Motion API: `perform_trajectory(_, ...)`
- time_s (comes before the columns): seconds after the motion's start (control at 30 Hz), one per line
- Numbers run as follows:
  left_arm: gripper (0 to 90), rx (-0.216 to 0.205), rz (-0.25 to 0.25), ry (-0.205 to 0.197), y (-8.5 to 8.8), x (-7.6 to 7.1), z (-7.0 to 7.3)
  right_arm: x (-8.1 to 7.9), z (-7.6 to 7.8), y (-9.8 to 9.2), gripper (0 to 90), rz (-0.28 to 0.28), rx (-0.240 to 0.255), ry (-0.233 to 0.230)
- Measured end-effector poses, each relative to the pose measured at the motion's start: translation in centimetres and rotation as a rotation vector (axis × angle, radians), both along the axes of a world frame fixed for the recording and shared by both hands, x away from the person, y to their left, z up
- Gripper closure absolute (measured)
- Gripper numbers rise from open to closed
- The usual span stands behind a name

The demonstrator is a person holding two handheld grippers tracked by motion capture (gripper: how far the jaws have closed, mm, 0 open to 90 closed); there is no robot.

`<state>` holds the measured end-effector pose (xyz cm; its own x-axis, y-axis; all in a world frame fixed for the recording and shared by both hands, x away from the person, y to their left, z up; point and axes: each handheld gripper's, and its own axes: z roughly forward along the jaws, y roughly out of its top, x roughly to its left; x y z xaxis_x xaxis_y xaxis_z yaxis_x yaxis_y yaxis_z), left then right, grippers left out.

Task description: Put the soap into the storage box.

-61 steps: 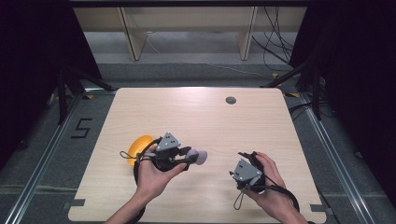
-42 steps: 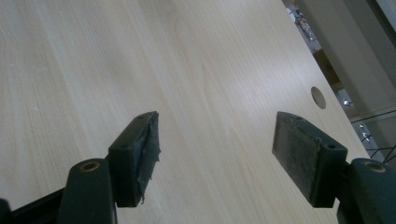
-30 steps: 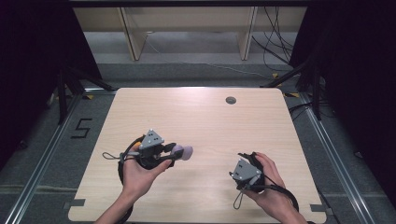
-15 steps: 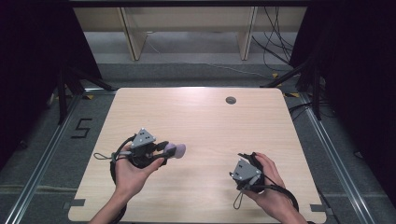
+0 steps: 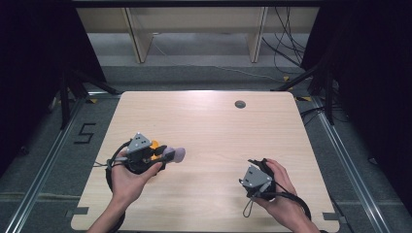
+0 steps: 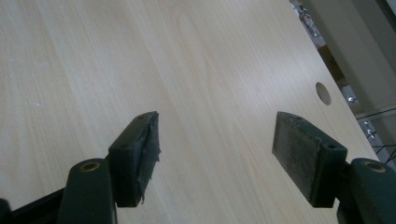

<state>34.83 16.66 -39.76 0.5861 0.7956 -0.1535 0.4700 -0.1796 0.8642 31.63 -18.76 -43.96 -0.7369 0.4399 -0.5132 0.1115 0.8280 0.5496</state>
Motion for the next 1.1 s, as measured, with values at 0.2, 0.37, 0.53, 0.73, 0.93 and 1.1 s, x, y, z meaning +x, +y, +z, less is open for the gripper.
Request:
perform_trajectory(0.2, 59.4, 0.003, 0.017, 0.0, 0.6, 0.0, 0.0, 0.0, 0.0, 0.0, 32.6, -0.001, 0.001, 0.001)
perform_trajectory(0.37, 59.4, -0.001, 0.044, -0.007, 1.4, 0.0, 0.1, 0.0, 0.0, 0.0, 32.6, 0.0, -0.001, 0.004)
perform_trajectory(0.53, 59.4, -0.004, 0.064, -0.012, 2.2, 0.0, 0.2, 0.0, 0.0, 0.0, 32.7, -0.001, 0.0, 0.002)
perform_trajectory(0.73, 59.4, -0.012, 0.102, -0.017, 3.1, 0.0, 0.2, 0.0, -0.1, 0.0, 32.7, -0.001, -0.001, 0.005)
perform_trajectory(0.93, 59.4, -0.013, 0.132, -0.024, 3.9, 0.1, 0.2, 0.0, -0.1, 0.0, 32.7, 0.001, -0.001, 0.008)
perform_trajectory(1.1, 59.3, -0.012, 0.174, -0.034, 4.8, 0.5, 0.2, 0.0, -0.1, 0.0, 32.7, 0.0, -0.005, 0.005)
